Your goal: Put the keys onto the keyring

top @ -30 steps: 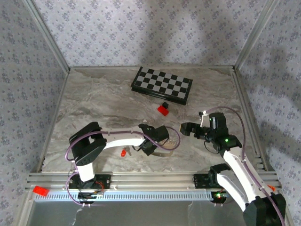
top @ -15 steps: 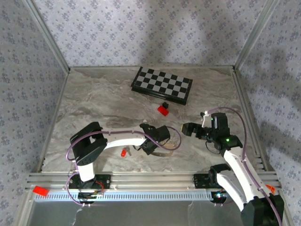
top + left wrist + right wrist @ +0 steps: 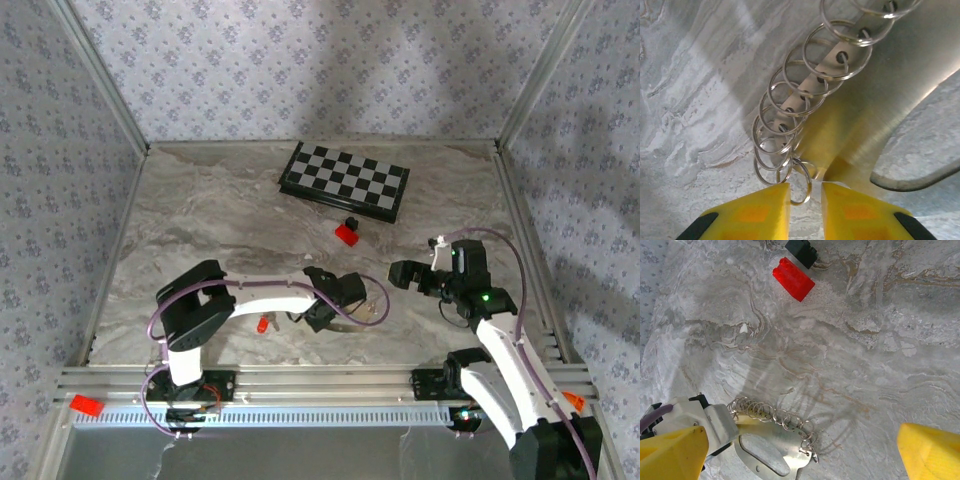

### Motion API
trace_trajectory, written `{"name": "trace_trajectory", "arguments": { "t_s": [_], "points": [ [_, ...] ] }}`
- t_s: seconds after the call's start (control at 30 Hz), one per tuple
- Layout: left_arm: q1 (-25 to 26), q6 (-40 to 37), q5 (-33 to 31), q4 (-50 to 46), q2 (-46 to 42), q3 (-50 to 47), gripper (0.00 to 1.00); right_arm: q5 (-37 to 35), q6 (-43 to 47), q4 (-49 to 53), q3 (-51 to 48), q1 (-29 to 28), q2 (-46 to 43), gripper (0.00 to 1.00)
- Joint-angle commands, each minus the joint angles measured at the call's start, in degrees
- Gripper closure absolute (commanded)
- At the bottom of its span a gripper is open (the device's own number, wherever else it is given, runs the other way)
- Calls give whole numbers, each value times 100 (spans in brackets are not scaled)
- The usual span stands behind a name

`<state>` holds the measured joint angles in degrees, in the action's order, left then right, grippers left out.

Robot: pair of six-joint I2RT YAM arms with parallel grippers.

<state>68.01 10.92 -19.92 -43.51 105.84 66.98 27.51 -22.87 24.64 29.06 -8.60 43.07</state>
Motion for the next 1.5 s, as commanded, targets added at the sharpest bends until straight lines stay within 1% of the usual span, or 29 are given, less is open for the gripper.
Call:
{"name": "trace_trajectory", "arguments": {
  "t_s": [0.0,0.17,0.37,0.53,0.73,0.97,1.1,1.27,1.47],
  "points": [
    [45,-54,-223,-182,97,143,76,100,104,105,123,43,-71,1],
    [34,-68,-286,-132,90,105,76,99,100,102,112,61,-79,2],
    [40,-125,-276,-22,92,78,80,100,103,81,115,81,-80,1],
    [54,-168,-169,-23,77,70,86,122,117,129,145,100,-100,2],
    [109,-118,-57,-104,-136,9,93,124,125,129,186,128,-123,2],
    [196,-49,35,-317,-645,-10,100,124,119,20,209,144,-115,2],
    [221,-39,228,-371,-1068,-58,100,137,130,38,249,148,-123,2],
    [222,-137,585,-131,-1765,-205,100,300,105,-100,241,158,-242,2],
    [215,-319,833,421,-2640,-443,100,775,5,-525,207,119,-593,3]
  ]
}}
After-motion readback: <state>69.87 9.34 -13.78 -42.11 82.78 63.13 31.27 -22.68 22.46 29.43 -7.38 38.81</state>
